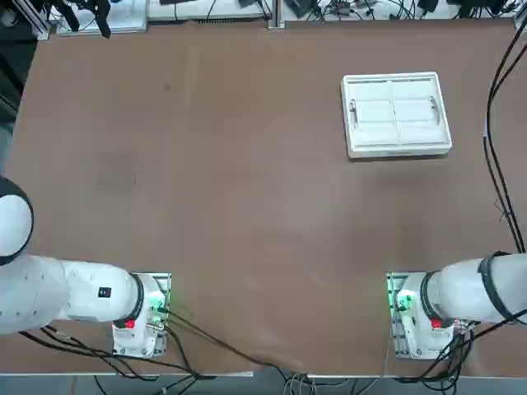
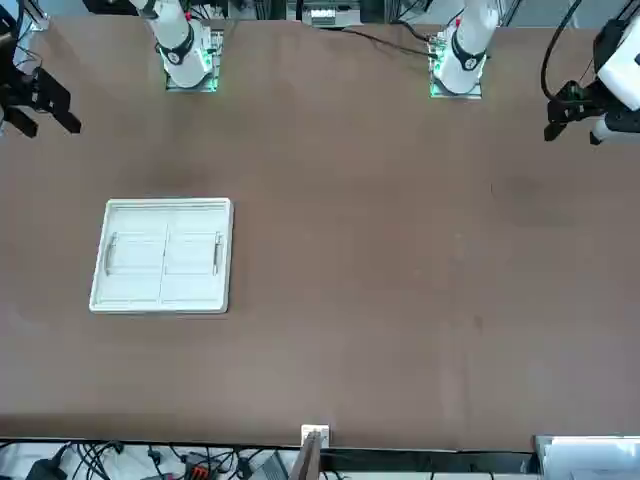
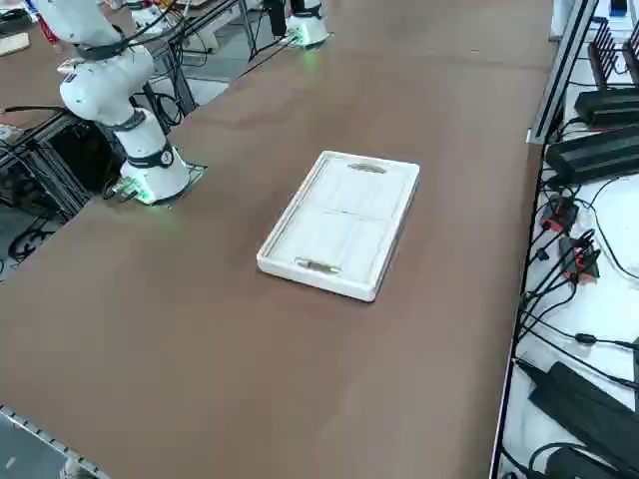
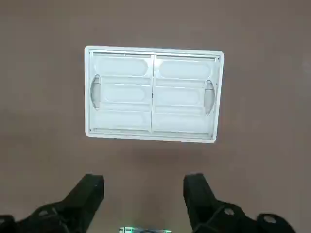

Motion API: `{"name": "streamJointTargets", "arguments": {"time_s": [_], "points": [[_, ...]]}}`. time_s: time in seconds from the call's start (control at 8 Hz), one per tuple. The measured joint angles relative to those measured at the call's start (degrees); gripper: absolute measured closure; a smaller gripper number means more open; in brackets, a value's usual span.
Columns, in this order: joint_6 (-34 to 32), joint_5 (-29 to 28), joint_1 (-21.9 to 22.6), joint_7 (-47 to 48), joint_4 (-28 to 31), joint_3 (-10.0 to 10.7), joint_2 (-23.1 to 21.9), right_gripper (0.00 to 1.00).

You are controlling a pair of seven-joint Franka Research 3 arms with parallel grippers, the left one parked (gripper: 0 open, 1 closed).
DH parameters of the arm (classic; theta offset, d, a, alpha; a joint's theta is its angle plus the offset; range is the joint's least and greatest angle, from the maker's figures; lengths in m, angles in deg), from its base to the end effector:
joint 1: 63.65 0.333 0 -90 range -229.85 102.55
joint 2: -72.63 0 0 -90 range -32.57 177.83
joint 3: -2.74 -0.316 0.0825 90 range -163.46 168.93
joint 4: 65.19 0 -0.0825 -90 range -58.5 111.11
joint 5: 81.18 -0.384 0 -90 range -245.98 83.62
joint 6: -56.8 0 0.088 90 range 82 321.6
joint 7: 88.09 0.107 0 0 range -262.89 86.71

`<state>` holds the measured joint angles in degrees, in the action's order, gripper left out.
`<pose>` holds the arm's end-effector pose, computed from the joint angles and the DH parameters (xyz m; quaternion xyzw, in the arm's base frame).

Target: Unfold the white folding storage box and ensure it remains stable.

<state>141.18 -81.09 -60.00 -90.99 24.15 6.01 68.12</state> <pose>0.5196 0.0019 0.6635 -0.9996 -0.0286 0.0040 0.0015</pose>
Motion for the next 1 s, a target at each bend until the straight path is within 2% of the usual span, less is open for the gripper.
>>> {"name": "streamJointTargets", "arguments": {"time_s": [0.5, 0.62, 0.75, 1.0], "points": [[-0.56, -0.47, 0.11, 0.02, -0.01, 0.12, 0.06, 0.00], [-0.74, -0.94, 0.68, 0.36, 0.15, -0.43, 0.36, 0.00], [-0.74, -1.05, 2.73, 3.61, 0.70, -1.53, 1.19, 0.00], [1.20, 0.13, 10.56, 14.58, 1.68, -2.81, 6.07, 0.00]]}}
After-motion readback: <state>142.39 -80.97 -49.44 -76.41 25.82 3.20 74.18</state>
